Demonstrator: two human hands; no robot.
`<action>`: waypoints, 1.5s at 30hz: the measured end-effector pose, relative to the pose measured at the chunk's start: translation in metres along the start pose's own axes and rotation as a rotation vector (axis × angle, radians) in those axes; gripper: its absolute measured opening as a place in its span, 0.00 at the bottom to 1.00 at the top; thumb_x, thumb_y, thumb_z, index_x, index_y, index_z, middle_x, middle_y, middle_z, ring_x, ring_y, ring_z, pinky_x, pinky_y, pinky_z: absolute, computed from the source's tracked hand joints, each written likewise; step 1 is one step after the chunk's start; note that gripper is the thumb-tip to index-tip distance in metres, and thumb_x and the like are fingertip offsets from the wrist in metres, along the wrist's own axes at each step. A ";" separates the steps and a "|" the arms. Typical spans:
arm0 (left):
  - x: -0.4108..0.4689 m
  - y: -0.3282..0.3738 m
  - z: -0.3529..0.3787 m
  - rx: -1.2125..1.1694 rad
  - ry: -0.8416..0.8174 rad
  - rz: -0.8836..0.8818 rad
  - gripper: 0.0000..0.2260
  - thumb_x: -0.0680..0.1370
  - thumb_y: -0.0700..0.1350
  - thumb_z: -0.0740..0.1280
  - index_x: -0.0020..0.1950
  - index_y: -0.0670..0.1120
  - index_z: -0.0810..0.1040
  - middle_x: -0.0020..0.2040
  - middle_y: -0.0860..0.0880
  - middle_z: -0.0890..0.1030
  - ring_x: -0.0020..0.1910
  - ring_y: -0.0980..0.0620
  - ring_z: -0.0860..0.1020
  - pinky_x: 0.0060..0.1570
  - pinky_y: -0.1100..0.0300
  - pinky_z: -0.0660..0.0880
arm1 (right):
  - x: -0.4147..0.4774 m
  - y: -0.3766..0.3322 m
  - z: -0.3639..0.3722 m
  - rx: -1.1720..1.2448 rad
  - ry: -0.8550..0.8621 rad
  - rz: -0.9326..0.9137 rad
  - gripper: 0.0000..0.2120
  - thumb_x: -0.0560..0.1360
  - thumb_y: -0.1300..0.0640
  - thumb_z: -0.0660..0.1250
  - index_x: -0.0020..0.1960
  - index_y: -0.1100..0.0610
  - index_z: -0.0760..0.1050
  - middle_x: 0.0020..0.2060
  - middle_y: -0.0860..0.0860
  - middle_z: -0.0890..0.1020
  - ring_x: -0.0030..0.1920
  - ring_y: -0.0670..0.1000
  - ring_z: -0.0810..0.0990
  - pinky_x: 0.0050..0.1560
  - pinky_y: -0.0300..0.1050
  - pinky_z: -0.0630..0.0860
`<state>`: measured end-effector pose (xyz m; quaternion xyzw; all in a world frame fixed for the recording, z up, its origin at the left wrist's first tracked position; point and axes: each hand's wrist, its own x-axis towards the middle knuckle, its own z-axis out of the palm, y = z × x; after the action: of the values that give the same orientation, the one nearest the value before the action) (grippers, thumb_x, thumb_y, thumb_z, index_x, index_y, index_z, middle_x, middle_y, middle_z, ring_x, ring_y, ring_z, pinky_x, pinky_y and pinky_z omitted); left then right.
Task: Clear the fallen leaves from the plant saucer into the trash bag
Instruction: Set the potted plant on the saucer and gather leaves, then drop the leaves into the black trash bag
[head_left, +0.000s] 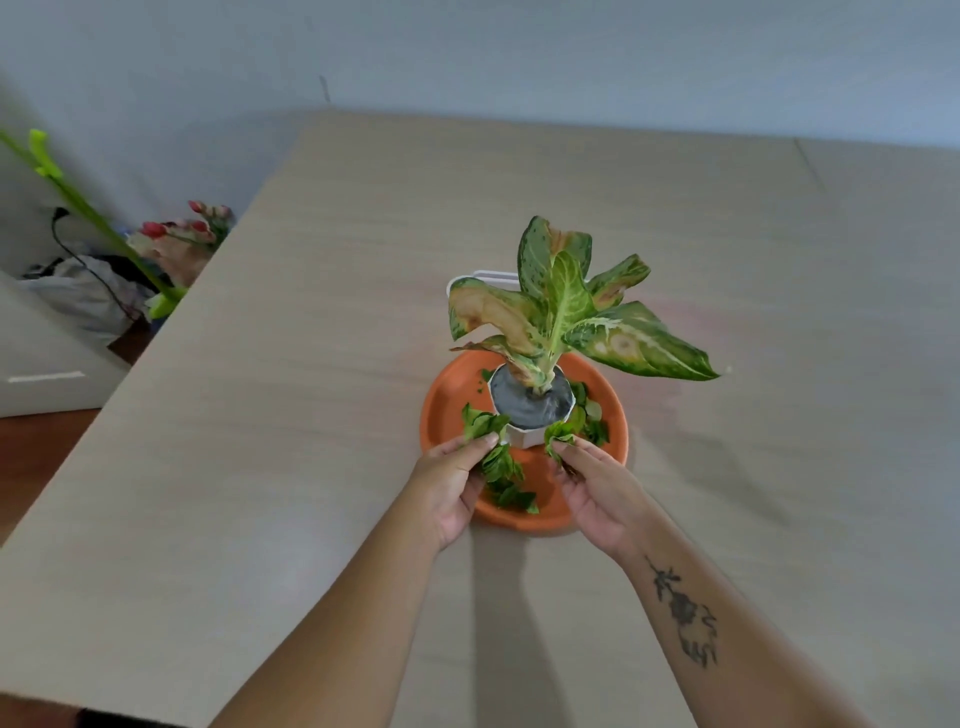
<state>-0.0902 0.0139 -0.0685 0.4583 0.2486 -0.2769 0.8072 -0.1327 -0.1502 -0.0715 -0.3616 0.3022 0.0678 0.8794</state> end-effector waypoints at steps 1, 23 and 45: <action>0.000 -0.001 0.000 -0.005 0.003 0.003 0.11 0.75 0.35 0.70 0.57 0.34 0.80 0.49 0.39 0.84 0.42 0.49 0.83 0.43 0.61 0.82 | 0.001 0.000 0.000 0.004 -0.004 0.005 0.05 0.76 0.68 0.66 0.48 0.63 0.79 0.38 0.51 0.84 0.36 0.44 0.82 0.38 0.34 0.79; -0.055 0.035 -0.077 -0.156 -0.056 0.078 0.06 0.77 0.35 0.68 0.52 0.39 0.81 0.39 0.47 0.84 0.35 0.56 0.82 0.40 0.67 0.80 | -0.021 0.050 0.072 0.017 -0.113 -0.009 0.06 0.77 0.69 0.63 0.45 0.62 0.77 0.37 0.51 0.81 0.38 0.44 0.80 0.41 0.33 0.80; -0.268 0.104 -0.455 -0.489 0.214 0.376 0.09 0.76 0.32 0.67 0.56 0.34 0.80 0.50 0.41 0.85 0.45 0.52 0.85 0.44 0.65 0.81 | -0.146 0.375 0.328 -0.209 -0.432 0.253 0.07 0.75 0.73 0.63 0.44 0.66 0.78 0.36 0.54 0.84 0.38 0.46 0.83 0.43 0.36 0.81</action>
<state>-0.2806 0.5158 -0.0382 0.3154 0.3020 -0.0052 0.8996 -0.2190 0.3602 -0.0280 -0.3870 0.1419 0.2834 0.8659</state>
